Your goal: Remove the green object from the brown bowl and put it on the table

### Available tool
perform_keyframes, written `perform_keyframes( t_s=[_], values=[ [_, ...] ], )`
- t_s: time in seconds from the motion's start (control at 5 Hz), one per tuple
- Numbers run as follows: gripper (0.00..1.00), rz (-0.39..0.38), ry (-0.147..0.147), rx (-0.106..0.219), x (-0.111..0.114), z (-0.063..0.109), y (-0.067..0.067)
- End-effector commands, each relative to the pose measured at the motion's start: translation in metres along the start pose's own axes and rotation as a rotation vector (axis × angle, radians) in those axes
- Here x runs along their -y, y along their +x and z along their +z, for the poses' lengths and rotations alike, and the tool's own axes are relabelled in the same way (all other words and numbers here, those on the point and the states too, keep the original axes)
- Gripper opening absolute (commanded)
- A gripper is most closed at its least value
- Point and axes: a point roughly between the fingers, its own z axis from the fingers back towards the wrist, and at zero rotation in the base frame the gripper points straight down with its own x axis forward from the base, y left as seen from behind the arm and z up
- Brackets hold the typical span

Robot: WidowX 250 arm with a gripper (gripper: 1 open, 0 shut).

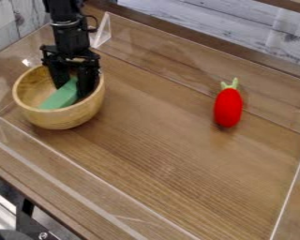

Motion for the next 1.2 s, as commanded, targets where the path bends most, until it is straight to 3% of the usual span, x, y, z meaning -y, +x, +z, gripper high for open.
perform_keyframes(
  t_s=[0.0,0.4,1.0],
  values=[
    [0.0,0.001,0.007,0.044,-0.001,0.016,0.005],
    [0.0,0.015,-0.001,0.081,0.007,0.04,0.002],
    [0.0,0.029,-0.008,0.103,0.015,0.058,-0.002]
  ],
)
